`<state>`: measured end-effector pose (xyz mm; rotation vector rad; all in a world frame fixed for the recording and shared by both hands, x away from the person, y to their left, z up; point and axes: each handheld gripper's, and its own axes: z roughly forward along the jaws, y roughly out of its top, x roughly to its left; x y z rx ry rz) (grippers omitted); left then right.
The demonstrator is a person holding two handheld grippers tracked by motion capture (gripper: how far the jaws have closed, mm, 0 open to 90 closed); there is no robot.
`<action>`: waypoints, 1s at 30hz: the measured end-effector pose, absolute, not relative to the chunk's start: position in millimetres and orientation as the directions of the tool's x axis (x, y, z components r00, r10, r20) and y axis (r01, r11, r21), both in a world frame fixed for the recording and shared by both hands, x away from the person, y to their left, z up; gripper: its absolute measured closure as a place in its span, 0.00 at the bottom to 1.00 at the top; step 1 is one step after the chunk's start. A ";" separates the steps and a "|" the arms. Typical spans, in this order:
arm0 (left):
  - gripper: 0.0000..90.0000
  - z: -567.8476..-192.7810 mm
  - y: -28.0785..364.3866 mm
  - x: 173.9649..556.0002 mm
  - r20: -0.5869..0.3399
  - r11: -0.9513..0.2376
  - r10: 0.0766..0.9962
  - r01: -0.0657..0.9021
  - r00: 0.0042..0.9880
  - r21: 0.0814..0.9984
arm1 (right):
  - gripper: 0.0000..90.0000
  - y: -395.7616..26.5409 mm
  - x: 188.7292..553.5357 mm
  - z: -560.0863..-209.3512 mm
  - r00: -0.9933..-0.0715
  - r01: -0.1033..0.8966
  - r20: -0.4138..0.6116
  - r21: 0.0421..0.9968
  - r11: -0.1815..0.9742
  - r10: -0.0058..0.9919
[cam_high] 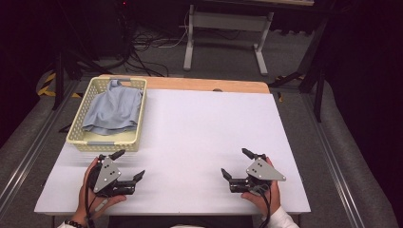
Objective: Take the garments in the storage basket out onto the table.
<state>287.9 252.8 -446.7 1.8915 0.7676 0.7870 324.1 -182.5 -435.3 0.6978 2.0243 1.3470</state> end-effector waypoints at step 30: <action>0.16 -352.7 273.5 366.9 0.220 -0.374 0.869 0.295 0.444 0.879 | 0.07 -181.6 327.2 -438.2 -0.679 0.122 -0.178 0.929 0.349 0.712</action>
